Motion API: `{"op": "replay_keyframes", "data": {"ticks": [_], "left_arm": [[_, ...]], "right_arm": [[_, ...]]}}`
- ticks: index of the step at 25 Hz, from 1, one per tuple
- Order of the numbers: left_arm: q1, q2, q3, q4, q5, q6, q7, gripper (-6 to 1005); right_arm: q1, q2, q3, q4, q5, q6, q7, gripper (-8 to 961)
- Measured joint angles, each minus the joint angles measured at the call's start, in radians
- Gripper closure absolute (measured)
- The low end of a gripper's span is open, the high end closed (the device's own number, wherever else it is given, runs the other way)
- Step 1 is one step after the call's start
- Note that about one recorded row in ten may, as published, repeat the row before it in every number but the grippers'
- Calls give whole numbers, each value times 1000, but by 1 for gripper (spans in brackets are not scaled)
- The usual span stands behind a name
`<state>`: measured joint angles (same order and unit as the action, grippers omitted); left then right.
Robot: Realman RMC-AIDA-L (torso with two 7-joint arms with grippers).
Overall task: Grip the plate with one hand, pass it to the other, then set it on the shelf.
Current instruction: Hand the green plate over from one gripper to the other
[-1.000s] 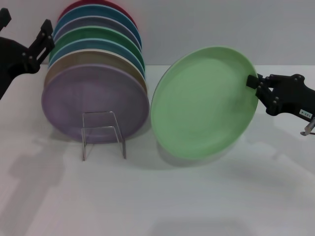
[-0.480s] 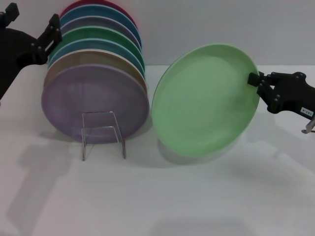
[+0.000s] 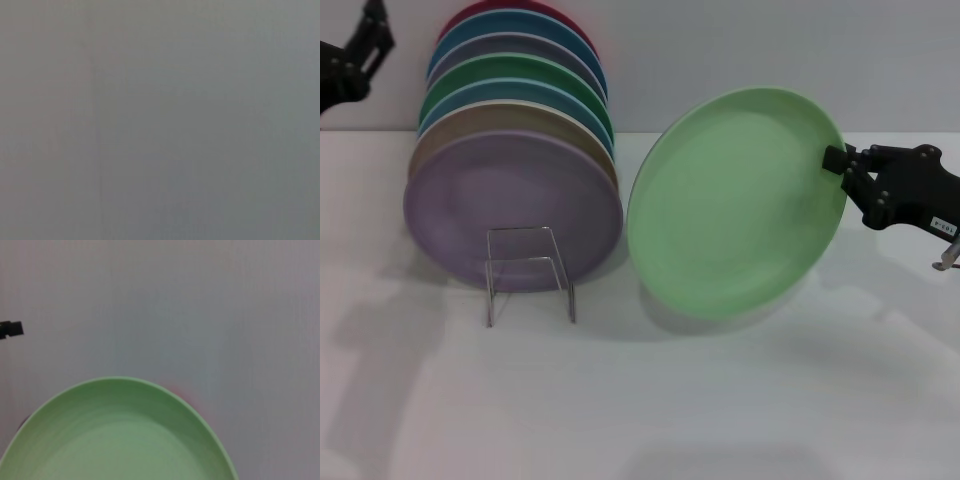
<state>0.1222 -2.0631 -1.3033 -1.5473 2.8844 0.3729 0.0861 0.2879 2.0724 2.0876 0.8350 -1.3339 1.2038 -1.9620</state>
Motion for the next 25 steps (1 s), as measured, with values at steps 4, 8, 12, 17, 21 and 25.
{"op": "replay_keyframes", "data": {"ticks": [4,8,12,17,21,25], "left_arm": [[4,4,0,1,-3,19,-12,218],[-2,6,-5,-73,3,-151,-6,218],[1,9,2,-104,4,-189,-9,218],[-4,27,9,-218,-1,-380,-13,218],[3,29,10,-245,-1,-397,-9,219],[9,50,17,-284,-10,-420,-17,219]], "right_arm": [[-2,1,0,0,1,1,0,932],[-4,2,0,-1,2,2,0,932],[-5,2,1,-2,2,2,0,932],[-4,2,2,-4,3,-3,0,932],[-2,2,2,-7,3,-4,0,932],[0,2,2,-9,3,-4,-6,932]]}}
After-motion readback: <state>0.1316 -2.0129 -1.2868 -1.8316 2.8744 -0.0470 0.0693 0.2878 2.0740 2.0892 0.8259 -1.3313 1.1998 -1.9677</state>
